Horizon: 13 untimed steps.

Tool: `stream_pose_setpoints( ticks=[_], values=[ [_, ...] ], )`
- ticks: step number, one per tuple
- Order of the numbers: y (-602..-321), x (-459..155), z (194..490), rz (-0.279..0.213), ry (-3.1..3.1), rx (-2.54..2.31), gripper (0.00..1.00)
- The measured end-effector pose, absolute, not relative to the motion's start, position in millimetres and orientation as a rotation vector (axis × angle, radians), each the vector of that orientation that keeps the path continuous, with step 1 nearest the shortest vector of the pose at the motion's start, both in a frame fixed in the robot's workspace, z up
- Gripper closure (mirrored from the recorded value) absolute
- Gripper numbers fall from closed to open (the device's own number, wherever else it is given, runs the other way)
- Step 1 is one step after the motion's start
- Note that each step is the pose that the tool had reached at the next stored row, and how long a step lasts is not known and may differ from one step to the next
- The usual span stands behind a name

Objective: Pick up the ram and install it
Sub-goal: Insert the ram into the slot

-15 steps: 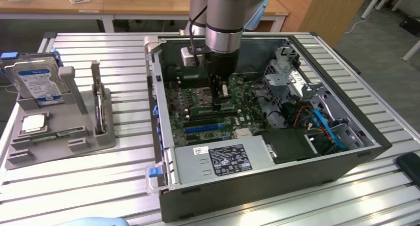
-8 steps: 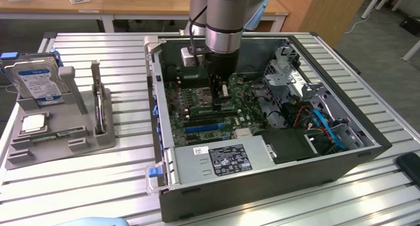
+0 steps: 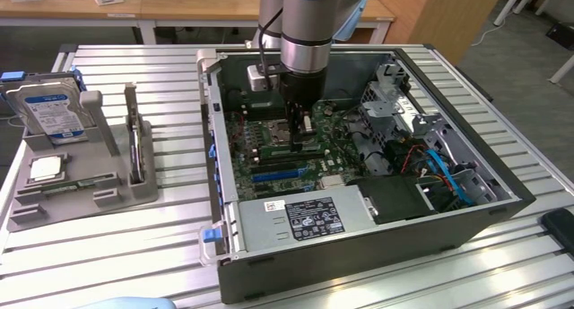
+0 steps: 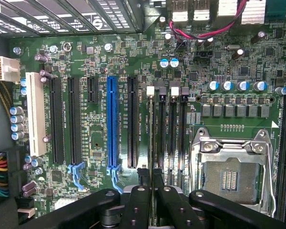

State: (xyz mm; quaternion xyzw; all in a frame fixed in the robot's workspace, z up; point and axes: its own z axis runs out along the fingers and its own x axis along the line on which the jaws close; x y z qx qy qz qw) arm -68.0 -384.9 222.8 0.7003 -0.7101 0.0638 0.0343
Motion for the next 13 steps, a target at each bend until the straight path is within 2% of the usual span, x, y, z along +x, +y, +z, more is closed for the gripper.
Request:
stream_pose_setpoints(
  ticks=[13],
  values=[
    [-384.9,-68.3,222.8,0.202,-2.167,2.176,0.87]
  ],
)
